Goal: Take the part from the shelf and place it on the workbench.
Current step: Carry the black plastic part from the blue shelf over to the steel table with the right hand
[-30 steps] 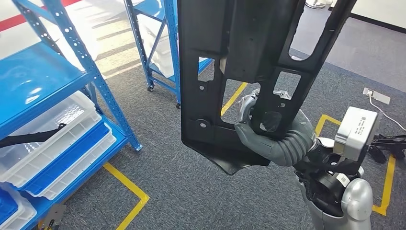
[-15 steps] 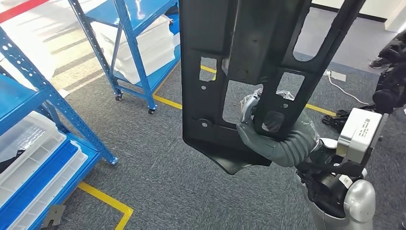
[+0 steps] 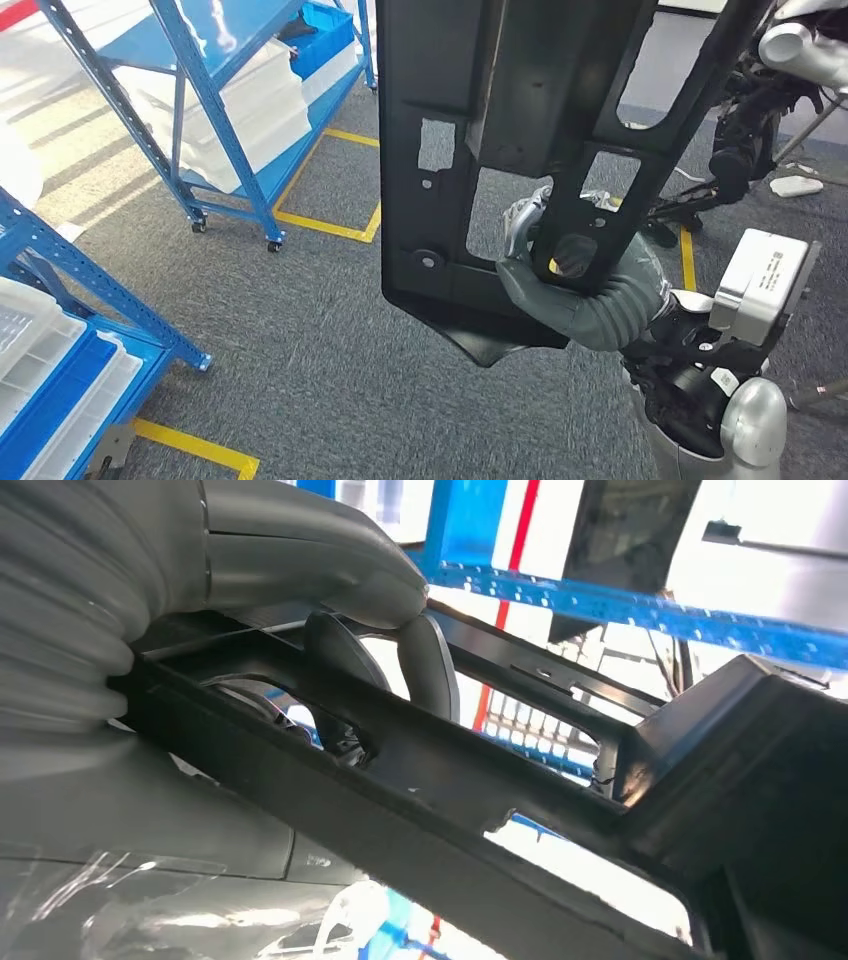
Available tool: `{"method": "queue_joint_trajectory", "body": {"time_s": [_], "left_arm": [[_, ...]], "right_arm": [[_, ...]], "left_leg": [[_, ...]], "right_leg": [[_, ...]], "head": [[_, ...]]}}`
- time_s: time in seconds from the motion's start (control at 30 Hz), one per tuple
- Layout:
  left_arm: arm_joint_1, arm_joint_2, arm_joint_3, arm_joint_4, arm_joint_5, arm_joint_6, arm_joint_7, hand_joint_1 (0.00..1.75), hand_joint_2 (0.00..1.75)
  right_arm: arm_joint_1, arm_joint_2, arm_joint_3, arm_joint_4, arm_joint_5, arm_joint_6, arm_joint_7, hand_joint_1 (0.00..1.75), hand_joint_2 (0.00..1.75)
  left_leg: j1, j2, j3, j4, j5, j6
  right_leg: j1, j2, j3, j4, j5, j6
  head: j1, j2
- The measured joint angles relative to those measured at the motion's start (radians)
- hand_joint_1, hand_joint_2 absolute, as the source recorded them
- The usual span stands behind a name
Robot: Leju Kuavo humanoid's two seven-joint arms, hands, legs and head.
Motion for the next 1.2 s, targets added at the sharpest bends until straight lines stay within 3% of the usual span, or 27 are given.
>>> {"method": "queue_joint_trajectory", "body": {"time_s": [0.07, 0.13, 0.23, 0.3, 0.33, 0.37, 0.43, 0.47, 0.5, 0.57, 0.63, 0.7, 0.77, 0.8, 0.83, 0.87, 0.93, 1.0, 1.03, 1.1, 1.13, 1.2], "left_arm": [[0.0, 0.0, 0.001, 0.0, 0.008, -0.003, 0.004, 0.0, 1.75], [-0.001, -0.001, 0.002, 0.0, 0.011, -0.005, 0.007, 0.0, 1.75], [0.001, 0.001, 0.004, 0.0, 0.015, -0.007, 0.012, 0.0, 1.75], [0.003, 0.003, 0.006, 0.0, 0.017, -0.007, 0.015, 0.0, 1.75], [0.003, 0.003, 0.007, 0.0, 0.017, -0.007, 0.016, 0.0, 1.75], [0.002, 0.003, 0.007, 0.0, 0.017, -0.007, 0.016, 0.0, 1.75], [0.0, 0.005, 0.007, 0.0, 0.017, -0.007, 0.016, 0.0, 1.75], [-0.001, 0.005, 0.008, 0.0, 0.017, -0.007, 0.016, 0.0, 1.75], [-0.001, 0.005, 0.008, 0.0, 0.018, -0.007, 0.017, 0.0, 1.75], [0.0, 0.004, 0.009, 0.0, 0.017, -0.008, 0.017, 0.0, 1.75], [-0.004, 0.005, 0.012, 0.0, 0.017, -0.009, 0.018, 0.0, 1.75], [-0.005, 0.006, 0.016, 0.0, 0.017, -0.009, 0.019, 0.0, 1.75], [-0.001, 0.006, 0.021, 0.0, 0.017, -0.009, 0.021, 0.0, 1.75], [0.0, 0.007, 0.023, 0.0, 0.017, -0.009, 0.023, 0.0, 1.75], [0.001, 0.007, 0.025, 0.0, 0.017, -0.009, 0.025, 0.0, 1.75], [0.0, 0.007, 0.025, 0.0, 0.017, -0.009, 0.025, 0.0, 1.75], [0.0, 0.007, 0.025, 0.0, 0.017, -0.009, 0.026, 0.0, 1.75], [-0.002, 0.006, 0.025, 0.0, 0.017, -0.009, 0.026, 0.0, 1.75], [-0.003, 0.006, 0.026, 0.0, 0.017, -0.009, 0.026, 0.0, 1.75], [-0.005, 0.004, 0.026, 0.0, 0.017, -0.009, 0.027, 0.0, 1.75], [-0.006, 0.002, 0.026, 0.0, 0.017, -0.009, 0.027, 0.0, 1.75], [-0.004, 0.002, 0.026, 0.0, 0.017, -0.009, 0.027, 0.0, 1.75]], "right_arm": [[-0.001, 0.0, -0.001, -0.001, -0.001, 0.001, 0.0, 1.75, 1.75], [-0.005, -0.001, -0.002, -0.002, -0.003, 0.002, 0.0, 1.75, 1.75], [-0.01, 0.001, -0.002, -0.003, -0.005, 0.003, 0.0, 1.75, 1.75], [-0.009, 0.002, -0.002, -0.002, -0.006, 0.003, 0.0, 1.75, 1.75], [-0.009, 0.002, -0.002, -0.002, -0.006, 0.003, 0.0, 1.75, 1.75], [-0.009, 0.002, -0.002, -0.002, -0.006, 0.003, 0.0, 1.75, 1.75], [-0.009, 0.002, -0.002, -0.002, -0.007, 0.003, 0.0, 1.75, 1.75], [-0.01, 0.002, -0.002, -0.002, -0.007, 0.003, 0.0, 1.75, 1.75], [-0.01, 0.002, -0.002, -0.002, -0.007, 0.003, 0.0, 1.75, 1.75], [-0.009, 0.002, -0.003, -0.002, -0.008, 0.003, 0.0, 1.75, 1.75], [-0.008, 0.0, -0.004, -0.002, -0.008, 0.003, 0.0, 1.75, 1.75], [-0.007, -0.001, -0.005, -0.002, -0.008, 0.002, 0.0, 1.75, 1.75], [-0.005, -0.001, -0.005, -0.002, -0.008, 0.002, 0.0, 1.75, 1.75], [-0.003, -0.001, -0.005, -0.002, -0.008, 0.002, 0.0, 1.75, 1.75], [-0.002, -0.001, -0.005, -0.002, -0.008, 0.002, 0.0, 1.75, 1.75], [-0.001, -0.001, -0.005, -0.002, -0.008, 0.002, 0.0, 1.75, 1.75], [-0.002, -0.001, -0.006, -0.002, -0.008, 0.002, 0.0, 1.75, 1.75], [-0.004, -0.001, -0.006, -0.003, -0.008, 0.002, 0.001, 1.75, 1.75], [-0.006, -0.001, -0.006, -0.003, -0.008, 0.002, 0.0, 1.75, 1.75], [-0.008, -0.002, -0.006, -0.004, -0.008, 0.002, 0.001, 1.75, 1.75], [-0.01, -0.002, -0.006, -0.005, -0.008, 0.002, 0.001, 1.75, 1.75], [-0.012, -0.001, -0.006, -0.008, -0.008, 0.002, 0.001, 1.75, 1.75]], "left_leg": [[0.002, 0.015, 0.0, -0.001, -0.002, -0.01], [0.007, -0.003, -0.012, 0.029, -0.029, -0.017], [0.007, -0.055, -0.087, 0.211, -0.131, -0.02], [0.005, -0.063, -0.121, 0.293, -0.155, -0.023], [0.005, -0.065, -0.109, 0.273, -0.139, -0.023], [0.006, -0.07, -0.079, 0.217, -0.11, -0.022], [0.007, -0.11, -0.003, 0.07, -0.055, -0.018], [0.008, -0.126, 0.019, 0.025, -0.04, -0.014], [0.006, -0.136, 0.028, 0.004, -0.033, -0.01], [0.002, -0.117, 0.025, 0.001, -0.022, 0.003], [0.002, -0.095, 0.019, -0.002, -0.008, 0.019], [0.001, -0.073, 0.008, -0.004, 0.004, 0.031], [-0.003, -0.048, -0.005, -0.003, 0.012, 0.034], [-0.004, -0.036, -0.011, -0.003, 0.016, 0.034], [-0.005, -0.023, -0.017, -0.003, 0.019, 0.033], [-0.005, -0.012, -0.021, -0.003, 0.022, 0.031], [-0.006, 0.009, -0.025, -0.002, 0.026, 0.026], [-0.006, 0.028, -0.024, -0.003, 0.031, 0.017], [-0.005, 0.038, -0.024, -0.004, 0.034, 0.012], [-0.002, 0.046, -0.023, -0.004, 0.035, 0.0], [0.0, 0.032, -0.029, 0.008, 0.022, -0.005], [0.002, -0.02, -0.061, 0.092, -0.041, -0.011]], "right_leg": [[0.006, 0.019, -0.004, -0.005, 0.007, -0.01], [0.003, 0.035, -0.005, -0.013, 0.016, -0.025], [0.0, 0.06, -0.01, -0.017, 0.026, -0.039], [0.0, 0.082, -0.017, -0.017, 0.033, -0.041], [0.0, 0.094, -0.021, -0.016, 0.037, -0.04], [-0.001, 0.107, -0.025, -0.016, 0.042, -0.037], [-0.001, 0.131, -0.033, -0.013, 0.051, -0.028], [0.001, 0.142, -0.038, -0.011, 0.056, -0.024], [0.002, 0.151, -0.041, -0.011, 0.061, -0.019], [0.001, 0.168, -0.046, -0.014, 0.073, -0.01], [0.001, 0.143, -0.059, 0.008, 0.051, 0.0], [-0.002, 0.089, -0.095, 0.111, -0.029, 0.01], [-0.01, 0.063, -0.137, 0.253, -0.108, 0.018], [-0.014, 0.059, -0.141, 0.29, -0.124, 0.02], [-0.017, 0.056, -0.125, 0.289, -0.122, 0.022], [-0.018, 0.05, -0.088, 0.244, -0.105, 0.022], [-0.014, 0.016, 0.019, 0.089, -0.069, 0.019], [-0.001, -0.012, 0.077, -0.007, -0.053, 0.008], [0.007, -0.012, 0.078, -0.017, -0.054, 0.003], [0.007, 0.008, 0.072, -0.026, -0.042, -0.011], [0.005, 0.018, 0.069, -0.031, -0.034, -0.018], [-0.001, 0.037, 0.06, -0.04, -0.018, -0.032]], "head": [[0.0, 0.0], [-0.001, 0.0], [-0.002, 0.0], [-0.002, 0.0], [-0.002, 0.0], [-0.002, 0.0], [-0.002, 0.0], [-0.002, 0.0], [-0.001, 0.0], [-0.001, 0.0], [0.001, 0.0], [0.005, 0.0], [0.006, 0.0], [0.006, 0.0], [0.006, 0.0], [0.007, 0.0], [0.007, 0.0], [0.005, 0.0], [0.005, 0.0], [0.005, 0.0], [0.005, 0.0], [0.004, 0.0]]}}
